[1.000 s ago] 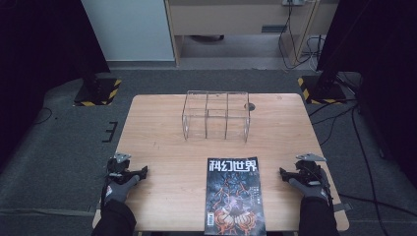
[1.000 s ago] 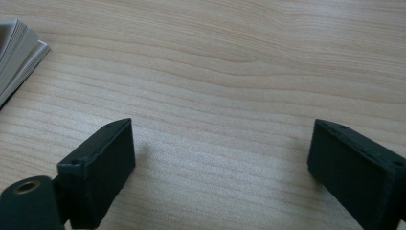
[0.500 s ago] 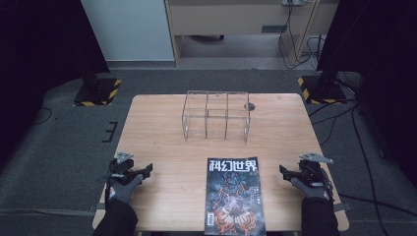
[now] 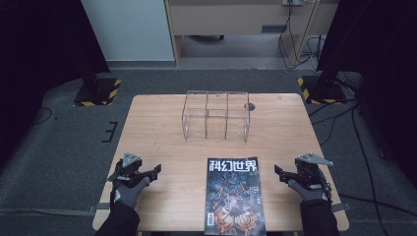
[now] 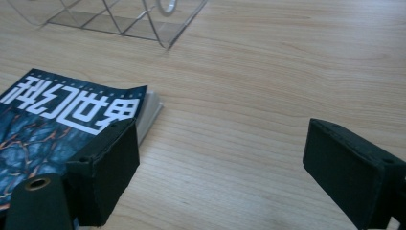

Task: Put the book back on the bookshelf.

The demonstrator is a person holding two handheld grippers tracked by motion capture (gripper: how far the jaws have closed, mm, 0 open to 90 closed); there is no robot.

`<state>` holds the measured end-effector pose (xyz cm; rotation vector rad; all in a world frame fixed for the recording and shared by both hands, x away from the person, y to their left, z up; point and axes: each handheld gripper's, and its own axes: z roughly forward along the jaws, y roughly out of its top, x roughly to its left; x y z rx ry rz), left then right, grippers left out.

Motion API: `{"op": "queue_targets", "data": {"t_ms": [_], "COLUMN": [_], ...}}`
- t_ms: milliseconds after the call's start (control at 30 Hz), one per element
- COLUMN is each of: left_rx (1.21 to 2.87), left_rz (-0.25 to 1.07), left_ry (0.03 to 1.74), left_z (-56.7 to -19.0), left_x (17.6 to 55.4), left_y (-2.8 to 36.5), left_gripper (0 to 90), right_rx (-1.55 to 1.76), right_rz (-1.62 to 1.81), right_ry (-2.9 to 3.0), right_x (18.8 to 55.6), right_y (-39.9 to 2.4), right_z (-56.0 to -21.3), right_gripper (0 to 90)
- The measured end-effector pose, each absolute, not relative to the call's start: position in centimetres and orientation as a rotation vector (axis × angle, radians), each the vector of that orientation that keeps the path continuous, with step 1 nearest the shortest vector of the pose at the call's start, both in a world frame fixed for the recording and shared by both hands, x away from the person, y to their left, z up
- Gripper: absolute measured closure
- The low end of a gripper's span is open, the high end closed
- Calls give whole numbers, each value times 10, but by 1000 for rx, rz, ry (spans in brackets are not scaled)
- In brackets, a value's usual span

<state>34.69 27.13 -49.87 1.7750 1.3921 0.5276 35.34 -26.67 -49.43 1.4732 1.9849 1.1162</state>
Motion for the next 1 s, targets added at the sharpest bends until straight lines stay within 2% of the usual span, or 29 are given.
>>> {"op": "queue_targets", "data": {"t_ms": [500,1000], "left_rx": [1809,1855], "left_rz": [482,441], "left_ry": [1289,1199], "left_z": [-491,-490], "left_x": [337,328], "left_y": [233,194], "left_gripper": [154,156], "right_rx": [1407,1393], "right_rz": [1185,1213], "right_ry": [2017,2059], "right_x": [340,330], "right_y": [-242,-227], "right_z": [-478,-480], "right_gripper": [123,134]}}
